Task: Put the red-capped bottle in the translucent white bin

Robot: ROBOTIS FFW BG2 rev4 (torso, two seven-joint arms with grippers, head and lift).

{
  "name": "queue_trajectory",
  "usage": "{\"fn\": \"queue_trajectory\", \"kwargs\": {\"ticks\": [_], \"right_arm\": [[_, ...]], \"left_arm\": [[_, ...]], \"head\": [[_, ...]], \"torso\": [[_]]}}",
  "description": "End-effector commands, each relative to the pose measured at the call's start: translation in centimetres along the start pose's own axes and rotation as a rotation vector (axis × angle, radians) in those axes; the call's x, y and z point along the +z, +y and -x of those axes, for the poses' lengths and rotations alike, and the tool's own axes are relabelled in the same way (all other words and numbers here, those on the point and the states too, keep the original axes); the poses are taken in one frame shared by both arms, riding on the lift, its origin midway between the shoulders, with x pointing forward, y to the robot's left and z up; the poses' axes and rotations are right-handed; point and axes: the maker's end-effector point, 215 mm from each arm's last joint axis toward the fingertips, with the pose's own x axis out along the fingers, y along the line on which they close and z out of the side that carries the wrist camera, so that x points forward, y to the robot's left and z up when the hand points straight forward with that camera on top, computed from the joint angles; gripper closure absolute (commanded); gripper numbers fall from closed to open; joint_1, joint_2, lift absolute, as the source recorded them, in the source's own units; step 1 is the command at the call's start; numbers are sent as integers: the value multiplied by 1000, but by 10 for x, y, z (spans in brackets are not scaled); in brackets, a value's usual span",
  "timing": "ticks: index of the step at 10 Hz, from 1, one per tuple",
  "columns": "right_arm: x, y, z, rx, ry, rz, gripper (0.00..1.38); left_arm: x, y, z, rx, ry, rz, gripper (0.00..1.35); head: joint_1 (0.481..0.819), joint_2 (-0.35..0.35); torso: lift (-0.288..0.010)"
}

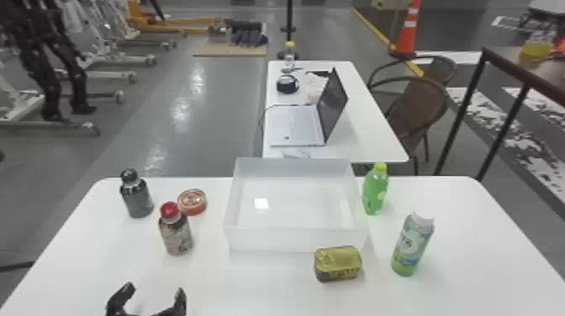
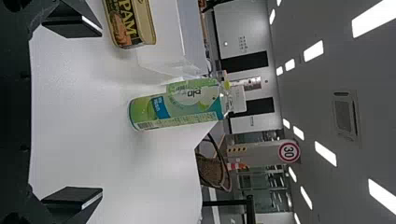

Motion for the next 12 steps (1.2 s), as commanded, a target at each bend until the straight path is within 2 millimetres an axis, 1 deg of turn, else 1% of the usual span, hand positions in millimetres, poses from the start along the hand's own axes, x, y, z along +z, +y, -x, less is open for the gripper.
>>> {"fn": "queue_trajectory", "kwargs": {"ticks": [1, 6, 8, 10, 12], "right_arm": [[0, 0, 0, -1, 0, -1, 98], [1, 0, 0, 0, -3, -2, 98], [0, 0, 0, 0, -2, -2, 98], [0, 0, 0, 0, -2, -2, 98], [1, 0, -1, 0, -5, -4, 98]], "left_arm": [[1, -1, -1, -2, -3, 0, 114], [-1, -2, -1, -5, -1, 4, 114], [1, -4, -4, -12, -4, -1, 114], [3, -6, -11, -32, 0, -10, 114], [1, -11, -24, -64, 12, -21, 114]], "head": [[549, 0], [549, 0], [549, 0], [549, 0], [549, 0]], "torso": [[-100], [-100], [-100], [-100], [-100]]}}
